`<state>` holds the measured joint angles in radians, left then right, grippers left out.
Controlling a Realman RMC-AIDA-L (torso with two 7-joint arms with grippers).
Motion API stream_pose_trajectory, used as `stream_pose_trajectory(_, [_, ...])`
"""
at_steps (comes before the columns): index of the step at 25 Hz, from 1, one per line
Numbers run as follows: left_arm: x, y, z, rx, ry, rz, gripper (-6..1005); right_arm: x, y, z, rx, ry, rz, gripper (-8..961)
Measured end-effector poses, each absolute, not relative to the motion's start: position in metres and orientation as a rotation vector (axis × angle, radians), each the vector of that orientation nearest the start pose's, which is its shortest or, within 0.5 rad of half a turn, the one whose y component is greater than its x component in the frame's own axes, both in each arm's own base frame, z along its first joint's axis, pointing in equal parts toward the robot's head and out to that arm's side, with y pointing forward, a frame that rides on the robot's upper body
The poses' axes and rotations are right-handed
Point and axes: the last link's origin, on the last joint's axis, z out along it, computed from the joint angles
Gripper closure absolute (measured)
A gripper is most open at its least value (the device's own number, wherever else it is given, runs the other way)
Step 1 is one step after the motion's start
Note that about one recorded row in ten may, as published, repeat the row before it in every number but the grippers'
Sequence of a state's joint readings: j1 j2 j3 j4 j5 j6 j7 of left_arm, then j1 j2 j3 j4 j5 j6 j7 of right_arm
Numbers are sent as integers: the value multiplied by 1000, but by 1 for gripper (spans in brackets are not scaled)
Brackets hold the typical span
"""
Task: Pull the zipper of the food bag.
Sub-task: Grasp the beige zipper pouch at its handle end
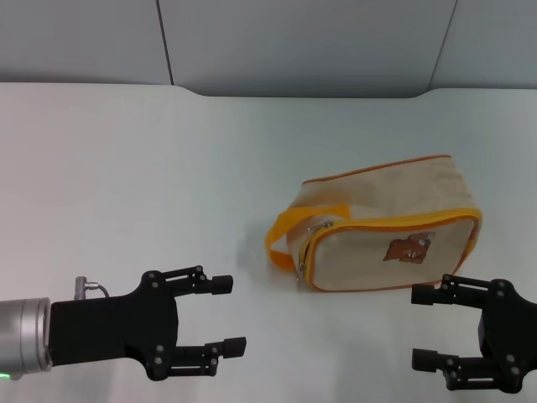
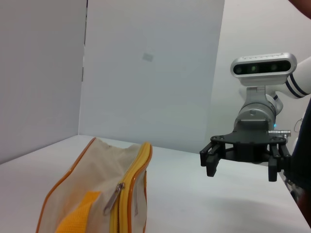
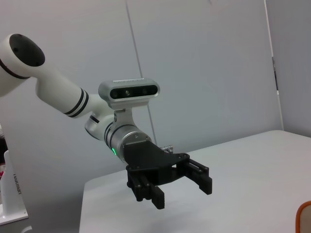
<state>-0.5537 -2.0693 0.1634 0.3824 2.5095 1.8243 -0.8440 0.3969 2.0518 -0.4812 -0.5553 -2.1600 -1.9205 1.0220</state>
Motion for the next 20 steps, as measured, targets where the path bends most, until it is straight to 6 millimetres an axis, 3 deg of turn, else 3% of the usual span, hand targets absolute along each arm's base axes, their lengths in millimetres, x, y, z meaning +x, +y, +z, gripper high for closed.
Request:
stream_pose_trajectory(11, [-279,268,-26,-2810,-283,-932,223,300,246,16,-2758,412,937,170])
stream_pose_trajectory(15, [-273,277,-45,-2694,-307,-966,223,306,247,24,-2663,446,968,170])
stream_pose_trajectory(20, [-266,294,-77,-2616,-365,-882,224,314,240,37,-2572,474,1011,171])
